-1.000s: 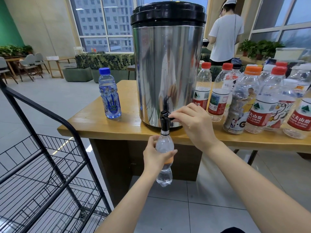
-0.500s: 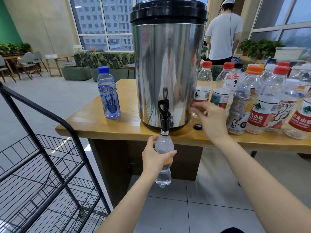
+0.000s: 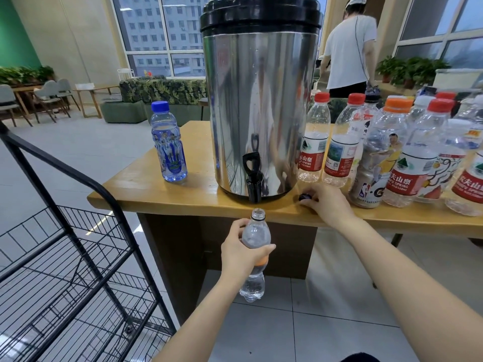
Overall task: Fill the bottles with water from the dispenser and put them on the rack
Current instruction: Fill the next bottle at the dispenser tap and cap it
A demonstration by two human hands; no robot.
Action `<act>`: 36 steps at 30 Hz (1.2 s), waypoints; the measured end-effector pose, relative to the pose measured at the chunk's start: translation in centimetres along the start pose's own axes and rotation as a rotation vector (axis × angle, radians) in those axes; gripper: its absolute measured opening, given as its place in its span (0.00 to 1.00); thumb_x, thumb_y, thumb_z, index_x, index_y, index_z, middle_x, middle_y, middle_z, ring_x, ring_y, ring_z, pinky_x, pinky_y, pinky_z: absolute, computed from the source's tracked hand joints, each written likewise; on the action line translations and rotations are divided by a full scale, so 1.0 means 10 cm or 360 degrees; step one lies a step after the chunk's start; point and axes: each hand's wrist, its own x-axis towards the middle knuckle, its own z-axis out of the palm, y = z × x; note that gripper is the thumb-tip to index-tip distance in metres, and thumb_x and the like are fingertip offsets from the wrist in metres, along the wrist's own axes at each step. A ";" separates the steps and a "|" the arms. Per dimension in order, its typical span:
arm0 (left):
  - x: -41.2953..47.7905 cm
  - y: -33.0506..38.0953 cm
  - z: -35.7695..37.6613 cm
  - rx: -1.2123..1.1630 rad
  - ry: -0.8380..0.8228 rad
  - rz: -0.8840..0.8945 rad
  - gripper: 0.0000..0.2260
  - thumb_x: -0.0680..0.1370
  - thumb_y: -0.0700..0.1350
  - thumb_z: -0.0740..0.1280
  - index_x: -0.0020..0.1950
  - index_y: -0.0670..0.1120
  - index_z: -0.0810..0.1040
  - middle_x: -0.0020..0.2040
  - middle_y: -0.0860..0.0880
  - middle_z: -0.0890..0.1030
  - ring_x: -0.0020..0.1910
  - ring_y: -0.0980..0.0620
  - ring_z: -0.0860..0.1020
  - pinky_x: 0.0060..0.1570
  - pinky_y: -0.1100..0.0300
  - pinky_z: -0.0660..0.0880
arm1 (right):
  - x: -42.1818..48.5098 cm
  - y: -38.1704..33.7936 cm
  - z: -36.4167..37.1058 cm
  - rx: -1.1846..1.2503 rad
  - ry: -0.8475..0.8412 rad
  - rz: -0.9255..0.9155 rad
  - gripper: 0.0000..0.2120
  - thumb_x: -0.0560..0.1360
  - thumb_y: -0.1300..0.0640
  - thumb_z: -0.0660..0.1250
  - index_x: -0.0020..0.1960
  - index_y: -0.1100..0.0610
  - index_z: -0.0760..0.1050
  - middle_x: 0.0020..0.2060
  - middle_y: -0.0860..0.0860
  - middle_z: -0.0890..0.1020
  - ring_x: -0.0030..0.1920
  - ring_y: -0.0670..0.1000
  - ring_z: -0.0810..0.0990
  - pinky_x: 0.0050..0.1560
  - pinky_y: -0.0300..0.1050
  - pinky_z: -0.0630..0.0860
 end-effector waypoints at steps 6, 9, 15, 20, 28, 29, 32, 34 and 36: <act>-0.10 -0.03 0.02 0.0052 -0.0066 0.0018 0.32 0.63 0.46 0.83 0.62 0.58 0.71 0.56 0.57 0.78 0.57 0.54 0.77 0.54 0.62 0.77 | -0.10 -0.13 -0.21 0.0227 -0.0303 -0.0299 0.16 0.77 0.57 0.68 0.65 0.53 0.76 0.55 0.49 0.78 0.57 0.49 0.76 0.59 0.41 0.72; -0.18 0.02 0.02 0.0073 -0.0126 0.0047 0.32 0.62 0.47 0.83 0.60 0.59 0.72 0.55 0.60 0.77 0.55 0.59 0.76 0.48 0.70 0.73 | -0.33 -0.39 -0.40 0.0519 -0.0519 -0.0664 0.15 0.77 0.59 0.68 0.63 0.51 0.77 0.55 0.44 0.77 0.57 0.41 0.76 0.59 0.31 0.71; -0.34 0.13 0.05 0.0096 -0.0215 0.0122 0.32 0.61 0.50 0.83 0.60 0.62 0.71 0.54 0.61 0.77 0.54 0.62 0.75 0.48 0.68 0.75 | -0.46 -0.53 -0.52 0.0375 -0.0737 -0.0936 0.16 0.75 0.64 0.69 0.60 0.52 0.79 0.54 0.45 0.77 0.57 0.39 0.75 0.56 0.30 0.72; -0.42 0.17 0.06 0.0131 -0.0243 0.0158 0.32 0.61 0.51 0.83 0.60 0.62 0.70 0.56 0.60 0.77 0.55 0.60 0.76 0.54 0.61 0.78 | -0.50 -0.55 -0.60 0.0233 -0.0776 -0.0987 0.16 0.75 0.65 0.69 0.62 0.55 0.79 0.54 0.47 0.76 0.56 0.42 0.76 0.56 0.29 0.71; -0.51 0.20 0.04 0.0185 -0.0252 0.0222 0.32 0.61 0.54 0.82 0.61 0.60 0.73 0.54 0.60 0.79 0.53 0.59 0.78 0.52 0.61 0.79 | -0.58 -0.74 -0.72 -0.0292 -0.0885 -0.0856 0.12 0.80 0.47 0.61 0.57 0.52 0.76 0.51 0.49 0.78 0.51 0.48 0.77 0.53 0.44 0.74; -0.52 0.20 0.03 0.0172 -0.0251 0.0235 0.32 0.61 0.54 0.82 0.61 0.60 0.73 0.53 0.60 0.79 0.53 0.59 0.78 0.52 0.61 0.79 | -0.59 -0.75 -0.70 -0.0417 -0.0829 -0.0886 0.14 0.80 0.42 0.57 0.51 0.50 0.73 0.47 0.49 0.78 0.47 0.49 0.77 0.48 0.44 0.75; -0.57 0.21 0.01 0.0181 -0.0286 0.0265 0.32 0.61 0.54 0.82 0.61 0.61 0.74 0.53 0.61 0.79 0.53 0.59 0.78 0.51 0.62 0.79 | -0.67 -0.71 -0.61 -0.0924 -0.0407 -0.1188 0.29 0.76 0.32 0.37 0.41 0.50 0.68 0.35 0.47 0.76 0.36 0.49 0.75 0.32 0.42 0.66; -0.60 0.21 0.01 0.0210 -0.0317 0.0271 0.32 0.61 0.54 0.82 0.61 0.61 0.74 0.54 0.61 0.79 0.54 0.59 0.78 0.50 0.65 0.79 | -0.73 -0.70 -0.60 -0.1025 -0.0264 -0.1254 0.38 0.72 0.31 0.26 0.37 0.50 0.69 0.28 0.46 0.71 0.30 0.47 0.72 0.28 0.41 0.61; -0.61 0.21 -0.01 0.0207 -0.0316 0.0267 0.32 0.61 0.54 0.82 0.61 0.62 0.73 0.53 0.62 0.79 0.53 0.61 0.78 0.49 0.65 0.79 | -0.73 -0.69 -0.62 -0.0976 -0.0290 -0.1234 0.37 0.70 0.29 0.27 0.37 0.49 0.69 0.28 0.45 0.70 0.30 0.45 0.70 0.28 0.39 0.61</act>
